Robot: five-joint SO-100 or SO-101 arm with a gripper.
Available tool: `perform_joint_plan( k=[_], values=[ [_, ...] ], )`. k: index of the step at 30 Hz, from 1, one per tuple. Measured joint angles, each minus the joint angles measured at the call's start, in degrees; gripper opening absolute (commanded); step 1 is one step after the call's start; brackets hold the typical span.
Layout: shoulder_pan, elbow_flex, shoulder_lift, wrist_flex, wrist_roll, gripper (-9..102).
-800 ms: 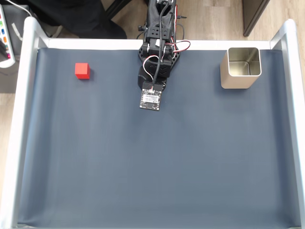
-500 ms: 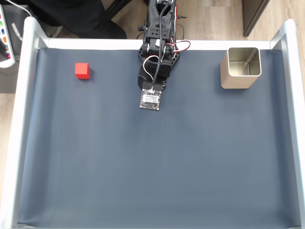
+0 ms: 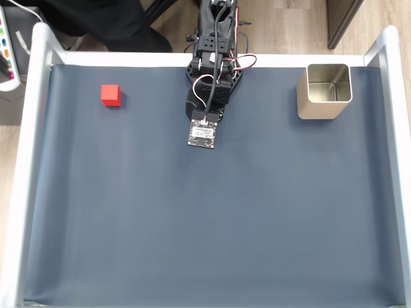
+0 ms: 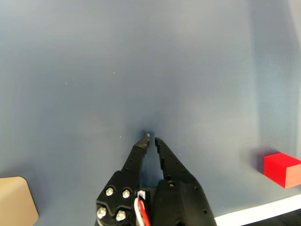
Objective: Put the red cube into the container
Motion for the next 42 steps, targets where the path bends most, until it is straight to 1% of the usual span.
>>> perform_joint_plan(
  k=[13, 18, 23, 27, 31, 38, 42],
  values=[
    [0.0, 0.0, 0.0, 0.0, 0.0, 2],
    [-6.9, 0.0, 0.0, 0.1, 0.2, 2],
    [-9.0, 0.0, 0.0, 0.0, 1.2, 2],
    [-7.2, 0.0, 0.0, 0.0, 2.2, 1],
    [-7.6, 0.0, 0.0, 0.0, 2.4, 0],
    [-7.5, 0.0, 0.0, 0.3, 0.4, 0],
    [-7.6, -0.9, -4.3, -1.1, -2.3, 0]
  ],
)
